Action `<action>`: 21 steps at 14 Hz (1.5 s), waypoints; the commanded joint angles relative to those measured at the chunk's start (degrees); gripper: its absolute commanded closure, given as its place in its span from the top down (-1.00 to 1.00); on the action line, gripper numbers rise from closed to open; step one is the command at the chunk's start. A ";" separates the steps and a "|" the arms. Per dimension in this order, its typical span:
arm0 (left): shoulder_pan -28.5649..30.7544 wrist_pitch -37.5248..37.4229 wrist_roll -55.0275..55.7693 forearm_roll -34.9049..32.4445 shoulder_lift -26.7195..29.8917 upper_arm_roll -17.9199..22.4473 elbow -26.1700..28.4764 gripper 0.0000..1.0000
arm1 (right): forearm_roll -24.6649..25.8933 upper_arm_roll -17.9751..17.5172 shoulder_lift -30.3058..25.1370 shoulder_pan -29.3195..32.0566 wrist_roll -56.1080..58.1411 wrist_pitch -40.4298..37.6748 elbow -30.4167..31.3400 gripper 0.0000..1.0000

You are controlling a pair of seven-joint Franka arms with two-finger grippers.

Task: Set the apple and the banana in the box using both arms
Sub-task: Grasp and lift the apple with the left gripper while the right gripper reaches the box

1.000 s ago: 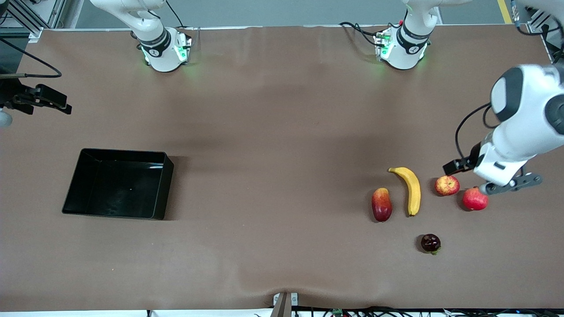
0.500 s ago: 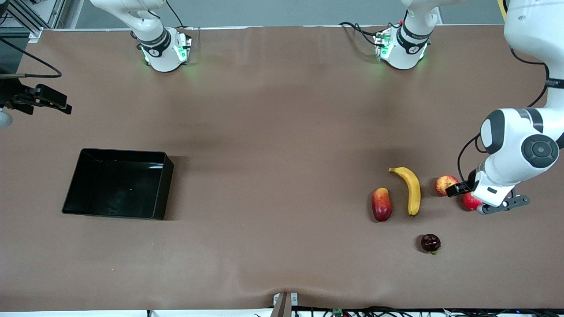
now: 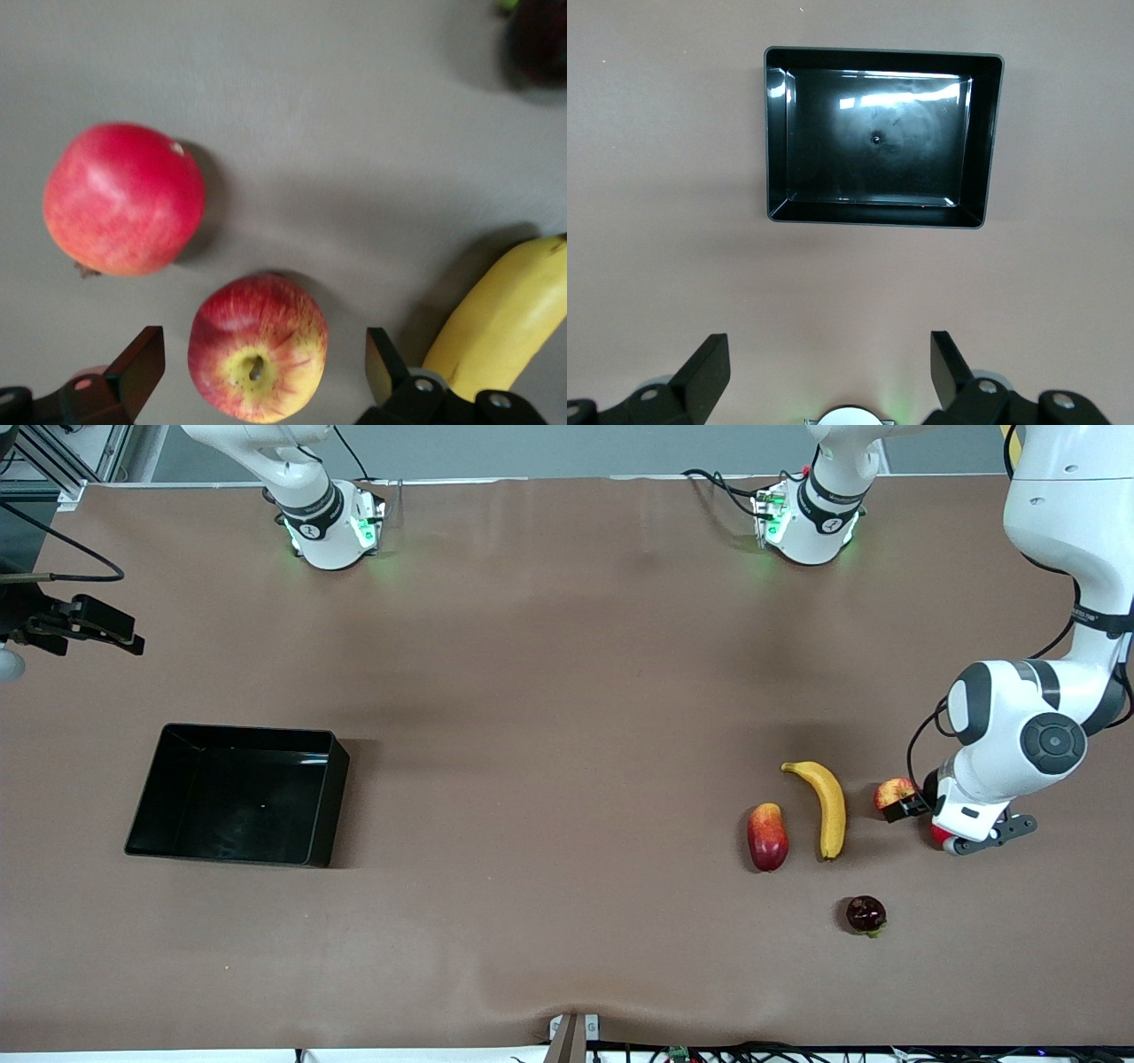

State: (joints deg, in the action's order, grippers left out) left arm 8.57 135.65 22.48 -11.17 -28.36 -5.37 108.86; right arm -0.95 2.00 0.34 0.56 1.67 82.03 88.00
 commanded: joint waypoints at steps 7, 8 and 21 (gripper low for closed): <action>1.45 1.20 -0.42 -1.40 -0.55 -0.35 2.67 0.38 | 0.86 -0.07 -0.16 -0.21 -0.26 -0.29 -0.11 1.00; 1.27 1.11 -0.42 -1.40 -0.99 -0.35 2.50 -0.49 | 0.86 -0.07 -0.16 -0.29 -0.26 -0.11 -0.11 1.00; 1.01 -22.08 4.58 0.62 8.41 -11.58 -7.07 -1.00 | 2.80 0.11 8.88 9.45 12.11 20.25 11.39 1.00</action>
State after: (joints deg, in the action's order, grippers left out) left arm 9.39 117.16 25.15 -11.23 -20.86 -14.76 103.64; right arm 1.12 2.84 10.17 7.37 9.96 98.52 95.64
